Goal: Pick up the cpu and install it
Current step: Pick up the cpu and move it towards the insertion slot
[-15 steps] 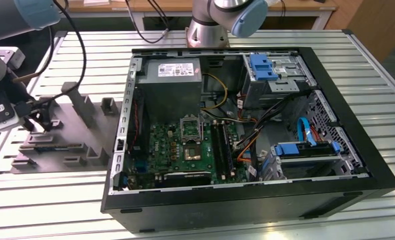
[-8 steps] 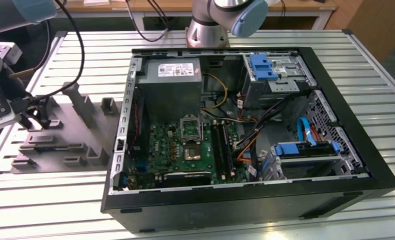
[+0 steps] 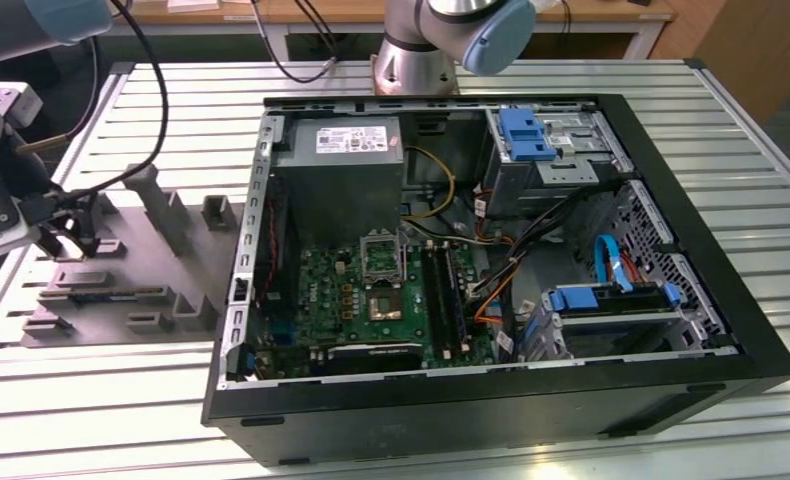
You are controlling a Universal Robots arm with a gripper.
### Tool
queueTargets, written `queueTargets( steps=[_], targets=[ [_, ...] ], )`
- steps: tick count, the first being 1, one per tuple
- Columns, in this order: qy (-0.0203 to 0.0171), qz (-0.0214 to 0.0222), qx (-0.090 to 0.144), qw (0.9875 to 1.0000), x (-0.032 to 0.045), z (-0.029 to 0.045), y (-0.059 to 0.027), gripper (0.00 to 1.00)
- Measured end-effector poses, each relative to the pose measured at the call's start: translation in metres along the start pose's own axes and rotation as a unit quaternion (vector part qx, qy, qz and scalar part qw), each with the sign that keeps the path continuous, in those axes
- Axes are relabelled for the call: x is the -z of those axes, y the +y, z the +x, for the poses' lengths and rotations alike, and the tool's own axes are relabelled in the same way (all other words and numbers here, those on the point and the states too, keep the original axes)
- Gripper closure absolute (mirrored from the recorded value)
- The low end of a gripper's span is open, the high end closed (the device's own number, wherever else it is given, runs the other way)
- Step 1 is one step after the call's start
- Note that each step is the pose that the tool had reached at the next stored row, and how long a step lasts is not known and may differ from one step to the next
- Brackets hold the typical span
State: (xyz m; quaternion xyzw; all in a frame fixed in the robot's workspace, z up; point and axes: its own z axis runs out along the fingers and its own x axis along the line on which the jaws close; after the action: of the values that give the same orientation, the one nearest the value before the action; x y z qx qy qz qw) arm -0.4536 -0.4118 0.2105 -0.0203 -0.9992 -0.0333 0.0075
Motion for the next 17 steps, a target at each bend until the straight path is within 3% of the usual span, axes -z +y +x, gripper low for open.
queueTargets(
  steps=[6,8,17],
  targets=[
    [-0.0001,-0.0001,0.000,1.0000,0.0015,0.0000,0.0001,0.53],
    [0.0000,0.0000,0.000,1.0000,0.0093,0.0001,0.0006,0.53],
    [-0.0001,0.0000,0.000,1.0000,0.0110,0.0001,0.0007,0.53]
  ],
)
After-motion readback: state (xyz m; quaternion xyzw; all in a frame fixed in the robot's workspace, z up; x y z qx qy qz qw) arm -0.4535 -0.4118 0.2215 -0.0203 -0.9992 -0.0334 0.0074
